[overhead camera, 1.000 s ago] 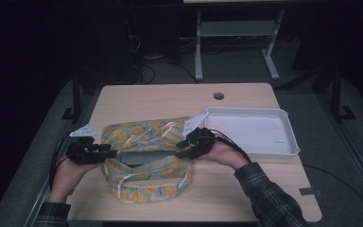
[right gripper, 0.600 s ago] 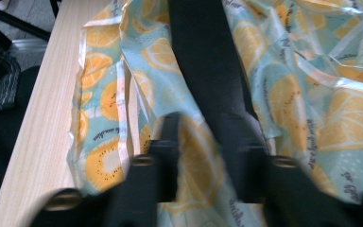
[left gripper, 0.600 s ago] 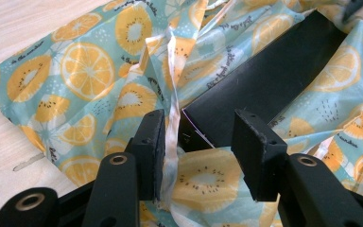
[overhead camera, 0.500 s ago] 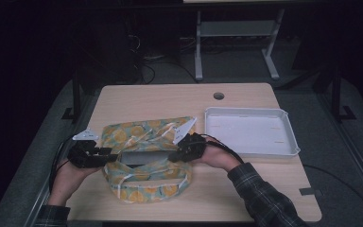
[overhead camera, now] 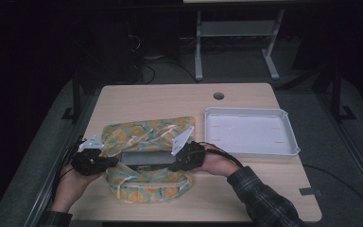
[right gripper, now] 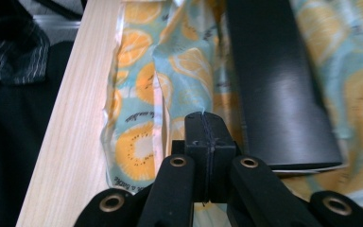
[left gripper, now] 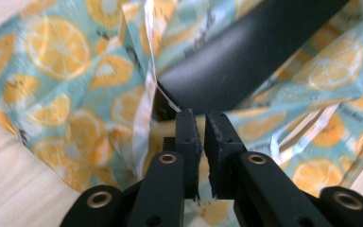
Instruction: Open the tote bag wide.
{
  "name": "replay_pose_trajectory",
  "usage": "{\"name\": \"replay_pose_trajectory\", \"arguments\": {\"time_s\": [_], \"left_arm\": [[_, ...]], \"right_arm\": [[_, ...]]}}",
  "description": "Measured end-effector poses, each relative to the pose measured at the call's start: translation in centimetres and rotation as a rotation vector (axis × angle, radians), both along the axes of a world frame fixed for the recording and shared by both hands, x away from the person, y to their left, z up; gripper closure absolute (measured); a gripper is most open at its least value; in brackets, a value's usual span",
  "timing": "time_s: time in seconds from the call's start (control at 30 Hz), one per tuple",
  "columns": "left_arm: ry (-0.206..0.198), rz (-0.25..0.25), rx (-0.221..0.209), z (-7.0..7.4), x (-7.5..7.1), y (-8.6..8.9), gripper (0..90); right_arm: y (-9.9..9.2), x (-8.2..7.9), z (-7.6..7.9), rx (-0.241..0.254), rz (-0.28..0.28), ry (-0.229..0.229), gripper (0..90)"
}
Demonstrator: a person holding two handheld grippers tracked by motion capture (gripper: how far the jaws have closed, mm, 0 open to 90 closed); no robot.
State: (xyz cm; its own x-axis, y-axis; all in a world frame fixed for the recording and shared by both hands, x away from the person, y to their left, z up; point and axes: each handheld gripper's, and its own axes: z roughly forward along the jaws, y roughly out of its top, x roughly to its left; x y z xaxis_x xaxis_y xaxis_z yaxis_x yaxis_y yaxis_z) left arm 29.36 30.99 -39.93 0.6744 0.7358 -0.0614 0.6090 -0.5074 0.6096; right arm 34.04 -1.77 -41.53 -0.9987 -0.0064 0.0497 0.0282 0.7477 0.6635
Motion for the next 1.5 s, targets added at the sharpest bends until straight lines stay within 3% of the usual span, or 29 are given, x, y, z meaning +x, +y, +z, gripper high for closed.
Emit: {"name": "replay_pose_trajectory", "arguments": {"time_s": [0.07,0.27,0.4,0.6,0.83,1.07,1.3,1.5], "left_arm": [[0.010,-0.005,0.027,-0.3,-0.1,-0.1,84.7],[-0.053,0.024,-0.041,1.2,0.2,0.0,79.7],[-0.066,0.019,-0.027,1.3,1.2,-0.5,82.5],[-0.024,-0.015,-0.019,0.1,1.6,-1.4,88.7],[-0.011,-0.039,-0.011,-0.2,1.2,-1.8,89.5],[0.007,-0.033,0.006,-0.4,0.0,-1.2,89.6],[0.039,-0.030,0.068,-1.5,-0.4,-0.6,89.6],[0.074,-0.023,0.112,-3.3,0.1,-0.4,89.6]], "right_arm": [[0.3,-0.3,-0.3,-0.010,0.017,-0.004,89.1],[0.6,-0.5,-0.7,-0.026,0.025,-0.003,89.1],[0.6,-0.4,-0.7,-0.027,0.019,-0.001,89.1],[0.5,-0.3,-0.7,-0.027,0.017,0.000,89.1],[0.4,-0.2,-0.8,-0.029,0.009,0.000,89.1],[0.4,-0.2,-0.8,-0.029,0.010,0.004,89.1],[0.5,-0.1,-1.1,-0.043,0.011,-0.002,89.2],[0.5,-0.1,-1.9,-0.089,0.005,-0.003,89.2]]}}
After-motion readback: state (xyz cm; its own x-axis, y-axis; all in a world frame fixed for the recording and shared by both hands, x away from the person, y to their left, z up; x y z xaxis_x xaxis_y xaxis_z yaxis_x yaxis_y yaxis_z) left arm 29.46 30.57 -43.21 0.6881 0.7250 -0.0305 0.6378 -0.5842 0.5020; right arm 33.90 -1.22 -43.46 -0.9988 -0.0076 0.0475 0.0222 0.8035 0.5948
